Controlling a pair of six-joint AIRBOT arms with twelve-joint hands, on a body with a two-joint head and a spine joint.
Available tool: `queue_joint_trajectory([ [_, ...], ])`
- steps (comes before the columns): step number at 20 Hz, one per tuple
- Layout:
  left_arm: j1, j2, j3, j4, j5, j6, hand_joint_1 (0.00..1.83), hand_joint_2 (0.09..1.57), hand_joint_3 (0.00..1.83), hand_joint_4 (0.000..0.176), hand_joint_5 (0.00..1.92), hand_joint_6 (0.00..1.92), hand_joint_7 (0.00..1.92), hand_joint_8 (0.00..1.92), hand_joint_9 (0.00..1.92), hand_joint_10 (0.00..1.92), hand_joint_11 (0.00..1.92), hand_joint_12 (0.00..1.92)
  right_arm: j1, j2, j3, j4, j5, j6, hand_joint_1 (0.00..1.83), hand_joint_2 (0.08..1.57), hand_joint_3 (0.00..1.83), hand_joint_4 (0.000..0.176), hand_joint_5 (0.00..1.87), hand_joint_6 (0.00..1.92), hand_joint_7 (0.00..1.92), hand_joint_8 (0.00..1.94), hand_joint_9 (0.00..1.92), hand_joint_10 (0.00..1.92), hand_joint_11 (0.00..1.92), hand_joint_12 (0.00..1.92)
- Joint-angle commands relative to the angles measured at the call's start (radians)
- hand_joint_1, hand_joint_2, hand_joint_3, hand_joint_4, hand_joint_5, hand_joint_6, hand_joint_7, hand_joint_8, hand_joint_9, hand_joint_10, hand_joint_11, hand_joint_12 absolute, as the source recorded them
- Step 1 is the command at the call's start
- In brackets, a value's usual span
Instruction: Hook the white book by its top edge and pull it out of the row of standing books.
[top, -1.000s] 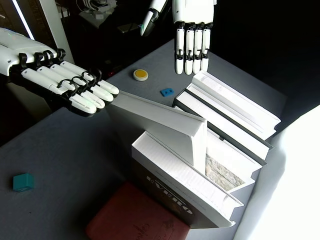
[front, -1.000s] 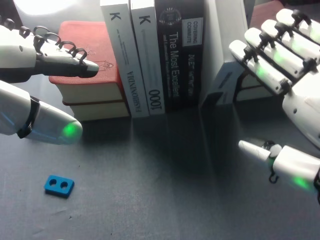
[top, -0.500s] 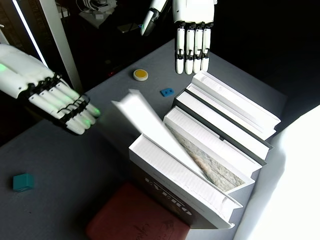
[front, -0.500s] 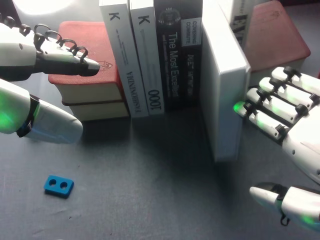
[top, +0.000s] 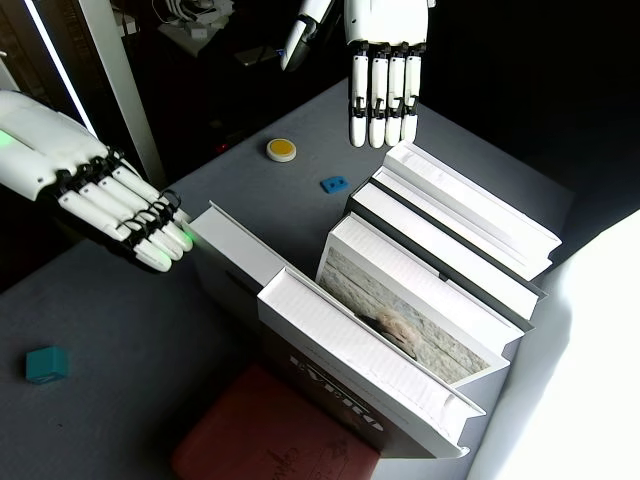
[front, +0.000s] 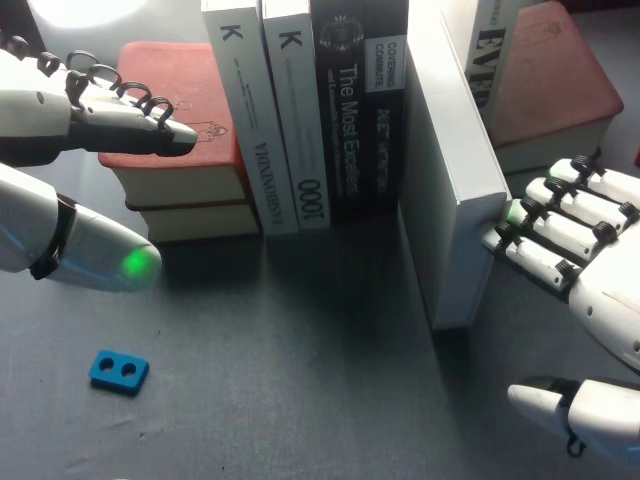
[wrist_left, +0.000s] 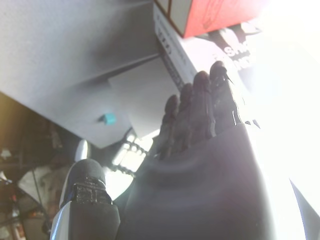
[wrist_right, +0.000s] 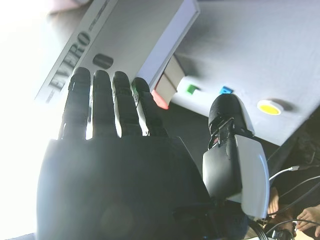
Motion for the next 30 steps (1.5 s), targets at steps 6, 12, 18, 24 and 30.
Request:
queue_joint_trajectory([
  [6, -0.017, 0.001, 0.004, 0.008, 0.075, 0.003, 0.00, 1.12, 0.00, 0.000, 0.00, 0.00, 0.00, 0.00, 0.00, 0.00, 0.00, 0.00, 0.015, 0.003, -0.018, -0.059, 0.061, -0.012, 0.00, 1.21, 0.00, 0.000, 0.00, 0.00, 0.00, 0.00, 0.00, 0.00, 0.00, 0.00],
  [12, -0.030, 0.005, 0.005, 0.008, 0.075, 0.003, 0.00, 1.11, 0.00, 0.000, 0.00, 0.00, 0.00, 0.00, 0.00, 0.00, 0.00, 0.00, 0.058, 0.028, -0.106, -0.059, 0.065, -0.009, 0.00, 1.21, 0.00, 0.000, 0.00, 0.00, 0.00, 0.00, 0.00, 0.00, 0.00, 0.00],
  [18, -0.030, 0.017, -0.001, 0.008, 0.074, 0.003, 0.00, 1.11, 0.00, 0.000, 0.00, 0.00, 0.00, 0.00, 0.00, 0.00, 0.00, 0.00, 0.138, 0.037, -0.142, -0.061, 0.090, -0.009, 0.00, 1.21, 0.00, 0.000, 0.00, 0.00, 0.00, 0.00, 0.00, 0.00, 0.00, 0.00],
  [24, -0.029, 0.027, -0.001, 0.008, 0.074, 0.003, 0.00, 1.12, 0.00, 0.000, 0.00, 0.00, 0.00, 0.00, 0.00, 0.00, 0.00, 0.00, 0.180, 0.037, -0.109, -0.263, 0.068, 0.129, 0.00, 1.21, 0.00, 0.000, 0.00, 0.00, 0.00, 0.00, 0.00, 0.00, 0.00, 0.00],
  [30, -0.028, 0.029, -0.004, 0.008, 0.074, 0.005, 0.00, 1.12, 0.00, 0.000, 0.00, 0.00, 0.00, 0.00, 0.00, 0.00, 0.00, 0.00, 0.218, 0.038, 0.087, -0.453, -0.222, 0.519, 0.00, 1.21, 0.00, 0.000, 0.00, 0.00, 0.00, 0.00, 0.00, 0.00, 0.00, 0.00],
])
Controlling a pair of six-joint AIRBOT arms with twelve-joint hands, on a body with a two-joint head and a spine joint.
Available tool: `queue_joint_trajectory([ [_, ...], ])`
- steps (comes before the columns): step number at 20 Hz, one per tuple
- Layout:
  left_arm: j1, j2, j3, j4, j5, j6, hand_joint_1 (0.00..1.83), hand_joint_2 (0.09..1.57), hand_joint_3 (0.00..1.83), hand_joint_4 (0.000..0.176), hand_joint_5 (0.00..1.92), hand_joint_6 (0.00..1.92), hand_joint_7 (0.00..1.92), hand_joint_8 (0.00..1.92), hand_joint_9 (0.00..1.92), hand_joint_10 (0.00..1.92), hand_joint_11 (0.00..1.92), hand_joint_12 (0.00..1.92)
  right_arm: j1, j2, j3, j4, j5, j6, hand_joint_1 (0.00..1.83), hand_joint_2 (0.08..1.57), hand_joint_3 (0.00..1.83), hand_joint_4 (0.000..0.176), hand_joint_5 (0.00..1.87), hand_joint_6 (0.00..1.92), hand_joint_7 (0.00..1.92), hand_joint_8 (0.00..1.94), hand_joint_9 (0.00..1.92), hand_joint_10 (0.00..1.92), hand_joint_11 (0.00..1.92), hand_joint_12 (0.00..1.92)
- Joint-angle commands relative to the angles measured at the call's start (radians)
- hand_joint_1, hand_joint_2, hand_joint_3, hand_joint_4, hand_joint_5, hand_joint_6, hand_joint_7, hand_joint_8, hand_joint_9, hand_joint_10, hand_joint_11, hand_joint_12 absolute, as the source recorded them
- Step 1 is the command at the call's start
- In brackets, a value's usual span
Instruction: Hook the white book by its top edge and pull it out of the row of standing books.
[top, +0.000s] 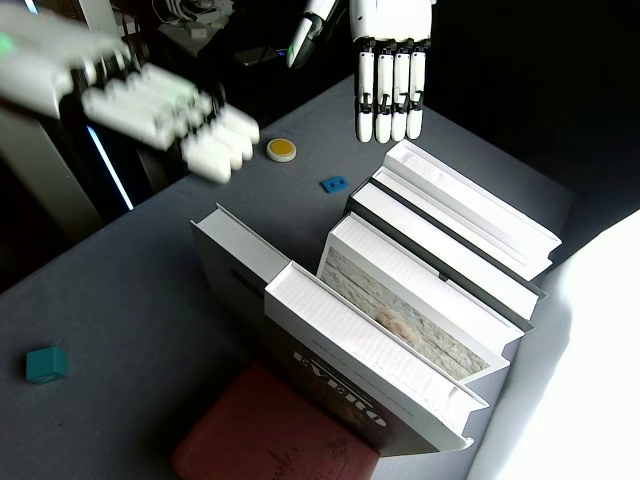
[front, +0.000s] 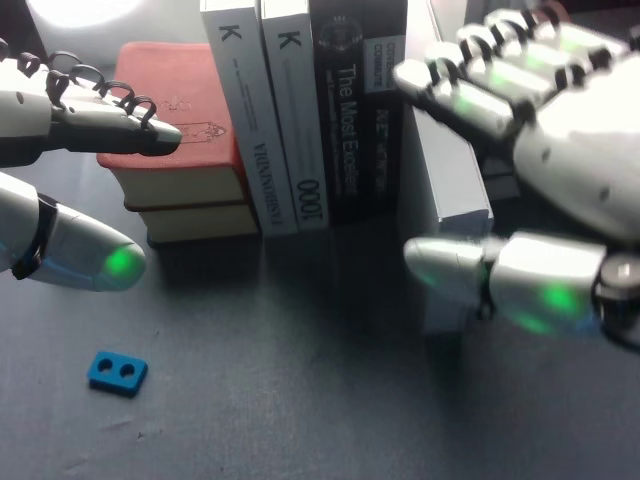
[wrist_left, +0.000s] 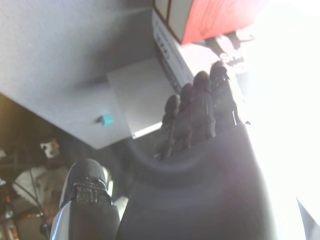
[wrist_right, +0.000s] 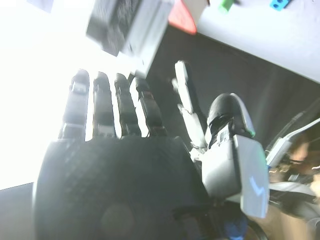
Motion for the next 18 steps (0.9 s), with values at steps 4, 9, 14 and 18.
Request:
queue_joint_trajectory([
  [4, -0.011, 0.004, -0.006, 0.008, 0.085, 0.001, 0.00, 1.12, 0.00, 0.000, 0.00, 0.00, 0.00, 0.00, 0.00, 0.00, 0.00, 0.00, 0.034, 0.001, 0.064, -0.185, -0.001, 0.149, 0.00, 1.22, 0.00, 0.000, 0.01, 0.00, 0.00, 0.00, 0.00, 0.00, 0.00, 0.00],
  [9, -0.011, 0.005, -0.012, 0.008, 0.085, 0.001, 0.00, 1.11, 0.00, 0.000, 0.00, 0.00, 0.00, 0.00, 0.00, 0.00, 0.00, 0.00, 0.052, 0.001, 0.153, -0.392, -0.113, 0.422, 0.00, 1.20, 0.00, 0.000, 0.00, 0.00, 0.00, 0.00, 0.00, 0.00, 0.00, 0.00],
  [14, -0.009, 0.006, -0.011, 0.008, 0.085, 0.001, 0.00, 1.11, 0.00, 0.000, 0.00, 0.00, 0.00, 0.00, 0.00, 0.00, 0.00, 0.00, 0.038, 0.005, 0.204, -0.516, -0.124, 0.603, 0.00, 1.20, 0.00, 0.000, 0.00, 0.00, 0.00, 0.00, 0.00, 0.00, 0.00, 0.00],
  [18, -0.008, 0.006, -0.009, 0.008, 0.085, 0.001, 0.00, 1.11, 0.00, 0.000, 0.00, 0.00, 0.00, 0.00, 0.00, 0.00, 0.00, 0.00, 0.040, 0.018, 0.203, -0.516, -0.123, 0.606, 0.00, 1.21, 0.00, 0.000, 0.00, 0.00, 0.00, 0.00, 0.00, 0.00, 0.00, 0.00],
])
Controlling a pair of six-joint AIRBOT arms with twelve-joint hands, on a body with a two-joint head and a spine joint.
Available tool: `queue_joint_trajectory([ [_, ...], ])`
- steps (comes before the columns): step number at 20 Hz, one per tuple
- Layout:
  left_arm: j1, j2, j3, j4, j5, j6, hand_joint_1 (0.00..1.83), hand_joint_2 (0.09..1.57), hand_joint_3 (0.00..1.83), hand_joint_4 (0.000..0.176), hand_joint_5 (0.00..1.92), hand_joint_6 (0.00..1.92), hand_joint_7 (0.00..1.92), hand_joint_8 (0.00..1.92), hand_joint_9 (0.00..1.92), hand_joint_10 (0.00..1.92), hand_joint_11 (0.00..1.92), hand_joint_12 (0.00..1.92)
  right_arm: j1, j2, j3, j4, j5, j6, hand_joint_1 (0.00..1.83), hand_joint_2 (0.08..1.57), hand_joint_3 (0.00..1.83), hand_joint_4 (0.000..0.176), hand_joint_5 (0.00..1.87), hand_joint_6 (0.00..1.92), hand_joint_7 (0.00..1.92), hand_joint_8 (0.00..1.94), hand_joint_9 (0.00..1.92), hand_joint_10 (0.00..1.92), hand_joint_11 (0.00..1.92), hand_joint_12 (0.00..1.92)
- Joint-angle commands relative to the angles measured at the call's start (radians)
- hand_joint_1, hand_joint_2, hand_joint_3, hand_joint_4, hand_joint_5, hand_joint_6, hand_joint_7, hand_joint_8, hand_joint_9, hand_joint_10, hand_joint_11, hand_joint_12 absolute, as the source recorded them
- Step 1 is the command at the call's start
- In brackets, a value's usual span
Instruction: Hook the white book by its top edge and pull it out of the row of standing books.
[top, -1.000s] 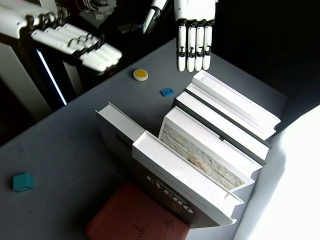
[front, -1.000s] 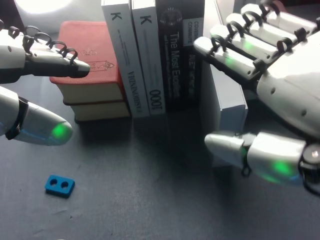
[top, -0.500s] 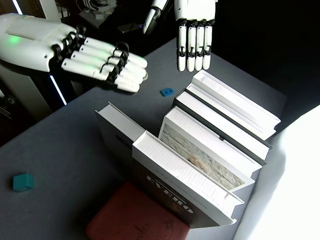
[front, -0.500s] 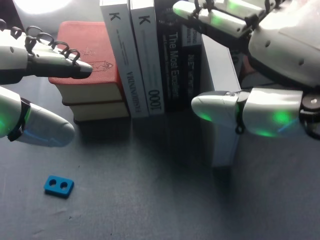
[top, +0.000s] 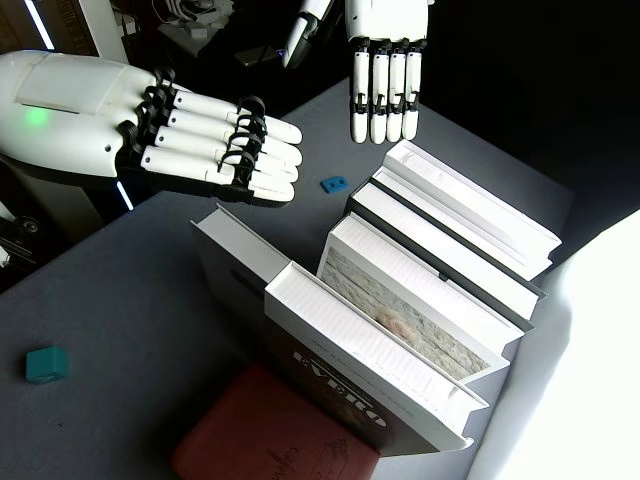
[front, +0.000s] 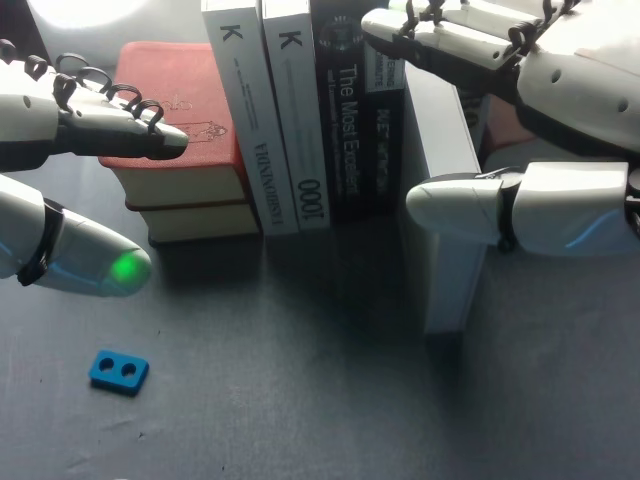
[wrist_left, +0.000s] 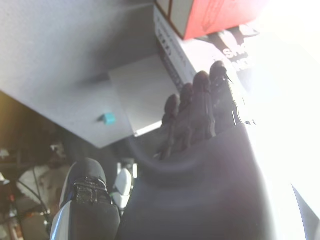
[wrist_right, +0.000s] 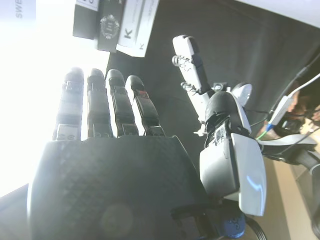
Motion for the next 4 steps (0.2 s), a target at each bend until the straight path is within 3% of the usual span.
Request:
queue_joint_trajectory([
  [1, -0.007, 0.005, 0.003, 0.008, 0.086, 0.001, 0.00, 1.11, 0.00, 0.000, 0.00, 0.00, 0.00, 0.00, 0.00, 0.00, 0.00, 0.00, 0.012, 0.007, -0.001, -0.021, 0.112, 0.009, 0.00, 1.21, 0.00, 0.000, 0.00, 0.00, 0.00, 0.00, 0.00, 0.00, 0.00, 0.00],
  [4, -0.005, 0.005, 0.004, 0.008, 0.086, 0.001, 0.00, 1.12, 0.00, 0.000, 0.00, 0.00, 0.00, 0.00, 0.00, 0.00, 0.00, 0.00, 0.013, 0.009, -0.002, -0.021, 0.114, 0.010, 0.00, 1.20, 0.00, 0.000, 0.00, 0.00, 0.00, 0.00, 0.00, 0.00, 0.00, 0.00],
])
